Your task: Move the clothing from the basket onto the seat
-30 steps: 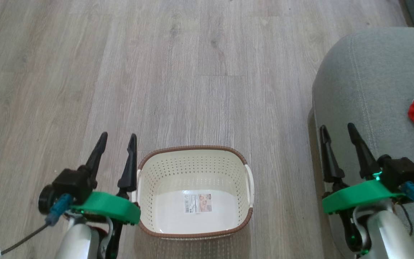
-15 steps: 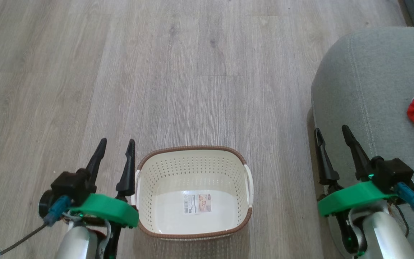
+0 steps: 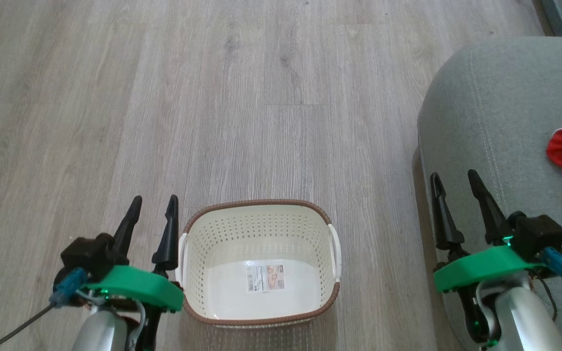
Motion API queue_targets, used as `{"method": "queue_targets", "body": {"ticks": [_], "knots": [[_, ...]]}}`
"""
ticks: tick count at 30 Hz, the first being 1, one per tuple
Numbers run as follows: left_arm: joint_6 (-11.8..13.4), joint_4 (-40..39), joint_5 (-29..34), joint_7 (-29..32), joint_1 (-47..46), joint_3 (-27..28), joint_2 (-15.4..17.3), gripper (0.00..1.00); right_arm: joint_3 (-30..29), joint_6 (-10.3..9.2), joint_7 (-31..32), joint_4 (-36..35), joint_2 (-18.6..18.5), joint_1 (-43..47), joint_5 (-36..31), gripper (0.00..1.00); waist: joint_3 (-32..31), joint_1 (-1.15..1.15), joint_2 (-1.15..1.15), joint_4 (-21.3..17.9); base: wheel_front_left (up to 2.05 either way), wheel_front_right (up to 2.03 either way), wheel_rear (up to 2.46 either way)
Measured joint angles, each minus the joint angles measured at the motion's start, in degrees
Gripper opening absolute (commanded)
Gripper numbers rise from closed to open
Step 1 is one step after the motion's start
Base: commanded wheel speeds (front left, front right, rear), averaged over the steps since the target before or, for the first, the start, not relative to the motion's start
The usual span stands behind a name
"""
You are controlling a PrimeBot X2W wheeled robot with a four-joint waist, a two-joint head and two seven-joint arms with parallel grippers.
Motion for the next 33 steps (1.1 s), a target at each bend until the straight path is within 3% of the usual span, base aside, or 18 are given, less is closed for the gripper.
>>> {"method": "queue_targets", "body": {"ticks": [19,20,25,33], "knots": [[-1.6,1.5,-3.1,0.0,0.0,0.1,0.0,1.0,0.0,0.0,0.0,0.0,0.0,0.7,0.4,1.0,0.3,0.0,0.0,-0.6,0.0,0.0,0.0],[-1.7,1.9,-3.1,0.0,0.0,0.0,0.0,0.0,0.1,0.0,0.0,0.3,0.0,0.7,0.4,0.0,0.4,0.0,0.0,-0.6,0.0,0.0,0.0],[-1.8,6.1,-3.3,0.2,2.5,-0.2,0.0,0.0,0.4,0.0,0.1,4.7,0.0,2.6,0.7,0.0,0.3,0.0,0.0,-0.6,0.0,0.0,0.0],[-1.8,6.3,-7.9,1.6,3.1,0.0,0.0,0.0,0.3,0.0,1.0,4.9,0.0,3.1,5.8,0.0,0.1,0.0,0.0,-0.8,0.0,0.0,0.0]]}}
